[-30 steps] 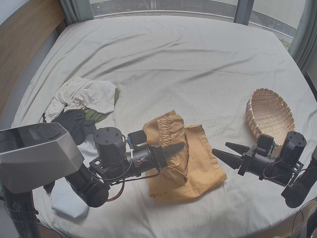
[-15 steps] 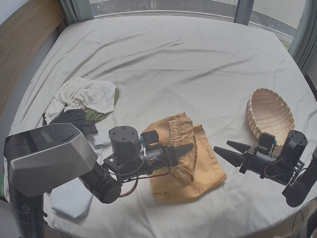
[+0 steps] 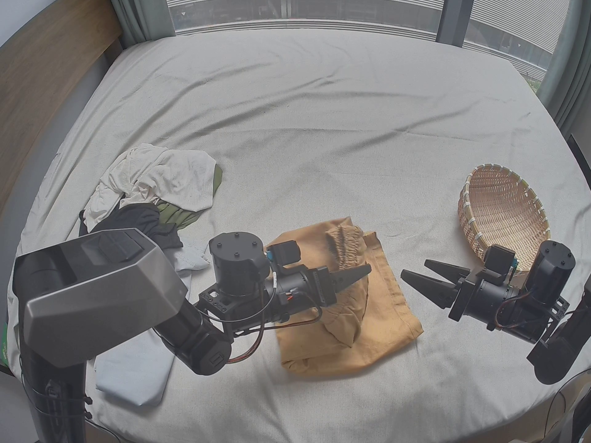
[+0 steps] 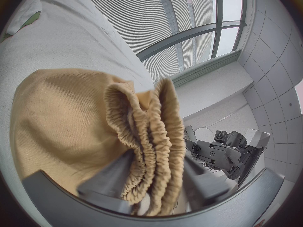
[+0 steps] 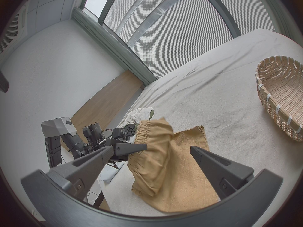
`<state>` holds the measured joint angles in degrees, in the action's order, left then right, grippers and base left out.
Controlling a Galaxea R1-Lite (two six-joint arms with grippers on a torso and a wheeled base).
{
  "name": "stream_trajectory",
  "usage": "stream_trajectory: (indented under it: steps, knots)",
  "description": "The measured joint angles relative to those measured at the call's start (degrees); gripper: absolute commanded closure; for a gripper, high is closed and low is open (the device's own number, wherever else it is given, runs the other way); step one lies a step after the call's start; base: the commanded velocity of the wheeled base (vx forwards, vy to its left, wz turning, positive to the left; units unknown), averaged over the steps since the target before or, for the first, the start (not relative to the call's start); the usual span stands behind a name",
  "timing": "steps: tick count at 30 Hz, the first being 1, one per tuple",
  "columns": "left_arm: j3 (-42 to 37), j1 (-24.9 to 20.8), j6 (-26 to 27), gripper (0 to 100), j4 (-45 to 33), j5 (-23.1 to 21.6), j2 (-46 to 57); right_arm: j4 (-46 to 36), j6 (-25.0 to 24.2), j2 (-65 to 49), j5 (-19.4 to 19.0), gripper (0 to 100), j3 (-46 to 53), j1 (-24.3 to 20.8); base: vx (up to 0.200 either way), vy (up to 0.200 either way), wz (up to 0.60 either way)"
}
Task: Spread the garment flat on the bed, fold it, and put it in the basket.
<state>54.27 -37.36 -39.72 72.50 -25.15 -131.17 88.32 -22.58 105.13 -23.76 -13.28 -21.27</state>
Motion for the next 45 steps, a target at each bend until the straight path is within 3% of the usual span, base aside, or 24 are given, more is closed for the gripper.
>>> stream_trajectory:
  steps: [12, 20, 27, 37, 45]
  knots:
    - [-0.8, -0.3, 0.2, 0, 0.4, 3.8, 0.4, 0.0, 0.0, 0.0, 0.0, 0, 0.2, 0.0, 0.000, 0.000, 0.00]
    - [-7.9, 1.4, 0.6, 0, 0.5, 4.5, 4.7, -0.1, 0.1, 0.2, 0.0, 0, 0.4, -0.2, 0.000, 0.000, 0.00]
    - [-18.4, 6.1, 2.3, 0, 2.1, 4.5, 11.1, -0.1, 0.3, 0.5, 0.1, 0, 0.9, -0.5, 0.000, 0.000, 0.00]
    - [-33.8, 14.3, 4.0, 0, 15.7, 4.2, 16.2, -0.1, 1.0, 2.9, 0.8, 0, 3.1, -0.5, 0.000, 0.000, 0.00]
    - [-38.4, 17.7, 6.3, 0, 16.5, 4.1, 19.9, -0.1, 1.3, 5.3, 1.2, 0, 6.6, 0.1, 0.000, 0.000, 0.00]
